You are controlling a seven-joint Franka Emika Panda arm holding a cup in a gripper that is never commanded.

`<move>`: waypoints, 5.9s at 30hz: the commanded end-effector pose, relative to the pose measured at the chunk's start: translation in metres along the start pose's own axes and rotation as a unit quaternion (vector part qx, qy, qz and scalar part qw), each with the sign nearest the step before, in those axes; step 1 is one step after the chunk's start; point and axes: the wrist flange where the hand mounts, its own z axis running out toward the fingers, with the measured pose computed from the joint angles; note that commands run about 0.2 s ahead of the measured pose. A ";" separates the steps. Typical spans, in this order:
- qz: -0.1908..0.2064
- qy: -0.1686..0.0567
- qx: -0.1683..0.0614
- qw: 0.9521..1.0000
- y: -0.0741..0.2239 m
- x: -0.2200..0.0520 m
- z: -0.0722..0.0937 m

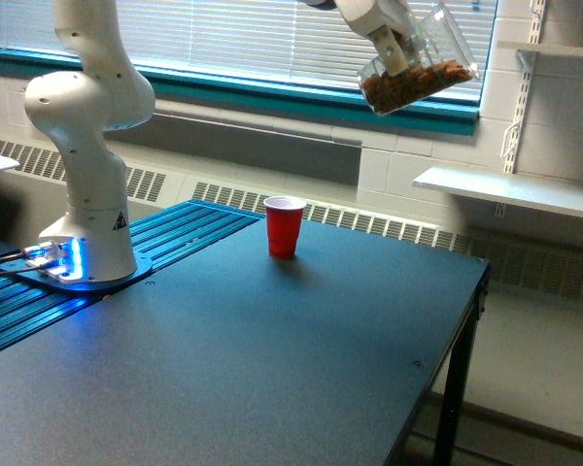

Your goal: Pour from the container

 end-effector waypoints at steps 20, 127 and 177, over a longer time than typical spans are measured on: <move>-0.144 0.012 0.067 0.987 -0.001 -0.048 -0.035; -0.479 -0.096 0.149 0.860 0.030 -0.284 -0.103; -0.609 -0.153 0.180 0.757 0.018 -0.384 -0.110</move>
